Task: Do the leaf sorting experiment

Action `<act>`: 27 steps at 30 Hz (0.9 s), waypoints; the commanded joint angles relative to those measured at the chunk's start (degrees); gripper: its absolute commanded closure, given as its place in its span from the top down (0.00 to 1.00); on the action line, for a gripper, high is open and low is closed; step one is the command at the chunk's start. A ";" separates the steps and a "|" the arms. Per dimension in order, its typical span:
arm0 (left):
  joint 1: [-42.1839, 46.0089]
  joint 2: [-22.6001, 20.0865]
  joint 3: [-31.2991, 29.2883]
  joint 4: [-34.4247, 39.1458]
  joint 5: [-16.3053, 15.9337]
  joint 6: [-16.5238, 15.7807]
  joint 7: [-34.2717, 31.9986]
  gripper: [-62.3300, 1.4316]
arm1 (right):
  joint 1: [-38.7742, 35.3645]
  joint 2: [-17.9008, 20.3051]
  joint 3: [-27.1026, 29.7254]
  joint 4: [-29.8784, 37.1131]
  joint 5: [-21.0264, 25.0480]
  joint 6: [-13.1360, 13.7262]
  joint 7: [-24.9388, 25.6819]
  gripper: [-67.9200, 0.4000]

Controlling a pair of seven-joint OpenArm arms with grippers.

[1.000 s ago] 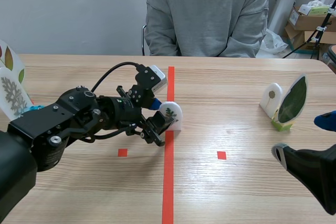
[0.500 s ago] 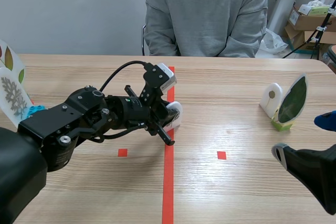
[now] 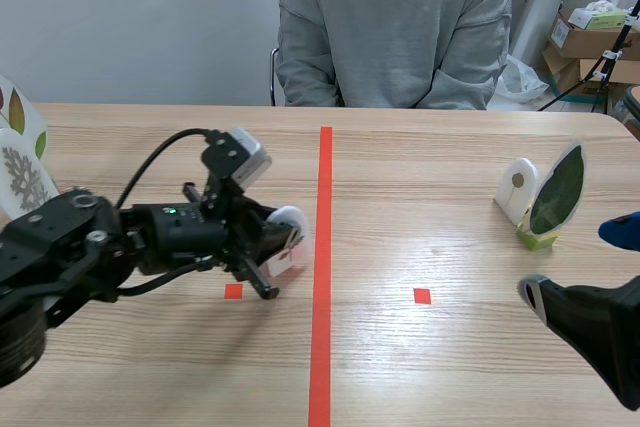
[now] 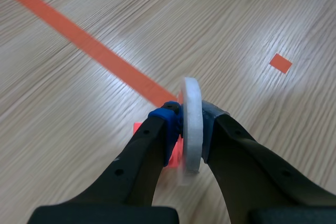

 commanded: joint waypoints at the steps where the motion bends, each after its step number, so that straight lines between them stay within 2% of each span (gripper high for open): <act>1: 3.43 -0.13 -3.63 3.39 -1.70 0.04 -0.35 0.09 | 0.68 0.76 -0.20 0.92 0.63 0.46 0.66 0.96; 4: 10.25 -0.24 -10.49 9.35 -3.56 0.04 -0.35 0.09 | 0.68 0.76 -0.20 0.92 0.63 0.46 0.66 0.96; 8: 18.16 0.13 -18.80 15.82 -8.00 0.04 -0.31 0.09 | 0.68 0.79 -0.20 0.92 0.61 0.46 0.63 0.96; 13: 23.93 1.73 -27.85 18.64 -10.12 0.26 -0.22 0.09 | 0.70 0.79 -0.20 0.92 0.63 0.46 0.63 0.96; 18: 24.72 2.78 -34.80 18.10 -9.97 3.82 -0.87 0.09 | 0.70 0.79 -0.20 0.92 0.63 0.46 0.61 0.96; 24: 20.50 2.47 -39.87 13.46 -4.59 8.28 -2.36 0.09 | 0.70 0.79 -0.20 0.92 0.63 0.46 0.48 0.96; 27: 17.66 1.42 -41.53 9.07 -3.61 8.35 -3.34 0.09 | 0.68 0.79 -0.20 0.92 0.63 0.46 0.44 0.96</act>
